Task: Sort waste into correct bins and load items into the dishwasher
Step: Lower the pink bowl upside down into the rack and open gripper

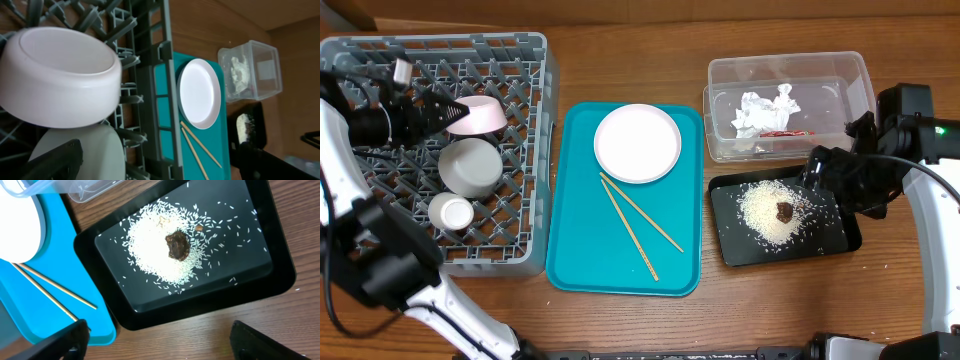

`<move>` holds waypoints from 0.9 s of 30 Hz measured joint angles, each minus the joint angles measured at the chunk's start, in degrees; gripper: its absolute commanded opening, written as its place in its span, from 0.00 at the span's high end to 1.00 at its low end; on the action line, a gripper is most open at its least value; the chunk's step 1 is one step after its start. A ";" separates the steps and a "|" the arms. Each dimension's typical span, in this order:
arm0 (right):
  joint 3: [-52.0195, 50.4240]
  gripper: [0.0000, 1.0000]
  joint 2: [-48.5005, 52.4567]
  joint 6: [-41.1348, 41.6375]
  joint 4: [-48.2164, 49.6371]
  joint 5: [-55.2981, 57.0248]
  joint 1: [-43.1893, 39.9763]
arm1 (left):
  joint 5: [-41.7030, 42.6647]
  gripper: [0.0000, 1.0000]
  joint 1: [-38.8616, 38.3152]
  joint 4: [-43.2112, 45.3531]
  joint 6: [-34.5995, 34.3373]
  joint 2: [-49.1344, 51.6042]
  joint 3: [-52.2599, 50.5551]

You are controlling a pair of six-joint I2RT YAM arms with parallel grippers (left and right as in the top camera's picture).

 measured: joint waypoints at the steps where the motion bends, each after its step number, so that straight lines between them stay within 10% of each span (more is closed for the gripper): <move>1: 0.00 0.05 0.00 -0.09 0.00 -0.04 0.00 | -0.61 0.00 -0.42 0.09 -0.35 -1.33 0.02; 13: 0.00 0.01 0.00 -0.13 0.07 -0.04 0.00 | -32.87 0.00 -21.05 -4.52 -23.04 -17.75 0.07; 27: 0.00 0.01 0.00 -0.13 -0.70 -0.04 0.00 | -45.75 0.00 -28.22 -14.56 -40.06 -20.61 -5.33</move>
